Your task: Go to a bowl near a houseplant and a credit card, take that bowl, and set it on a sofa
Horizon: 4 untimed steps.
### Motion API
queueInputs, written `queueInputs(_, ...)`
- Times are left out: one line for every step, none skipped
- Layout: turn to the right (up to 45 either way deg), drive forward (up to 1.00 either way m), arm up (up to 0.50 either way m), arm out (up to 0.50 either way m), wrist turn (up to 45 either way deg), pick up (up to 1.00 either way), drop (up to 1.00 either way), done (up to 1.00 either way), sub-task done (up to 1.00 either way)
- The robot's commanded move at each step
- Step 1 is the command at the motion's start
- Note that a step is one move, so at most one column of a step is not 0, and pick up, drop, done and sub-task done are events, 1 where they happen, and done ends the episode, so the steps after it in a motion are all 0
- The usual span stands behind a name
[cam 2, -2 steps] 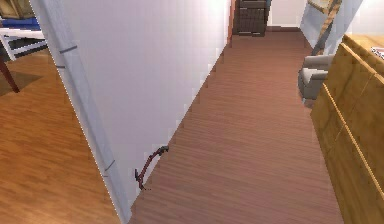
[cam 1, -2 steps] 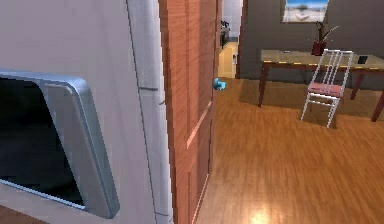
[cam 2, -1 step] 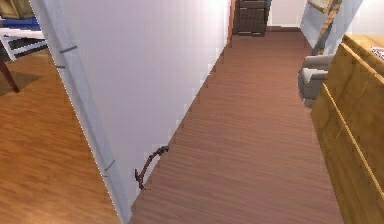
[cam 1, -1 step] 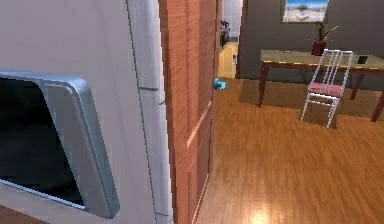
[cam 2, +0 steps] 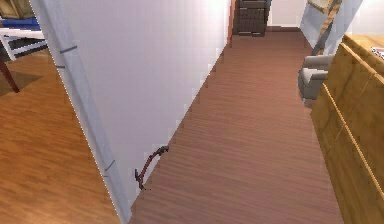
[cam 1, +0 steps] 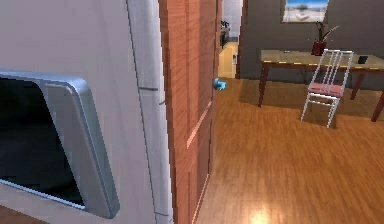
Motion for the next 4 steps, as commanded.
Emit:
queueInputs(-45.0, 0.00, 0.00, 0.00, 0.0, 0.00, 0.00, 0.00, 0.00)
queueInputs(-45.0, 0.00, 0.00, 0.00, 0.0, 0.00, 0.00, 0.00, 0.00)
queueInputs(45.0, 0.00, 0.00, 0.00, 0.0, 0.00, 0.00, 0.00, 0.00)
queueInputs(-3.0, 0.00, 0.00, 0.00, 0.0, 0.00, 0.00, 0.00, 0.00)
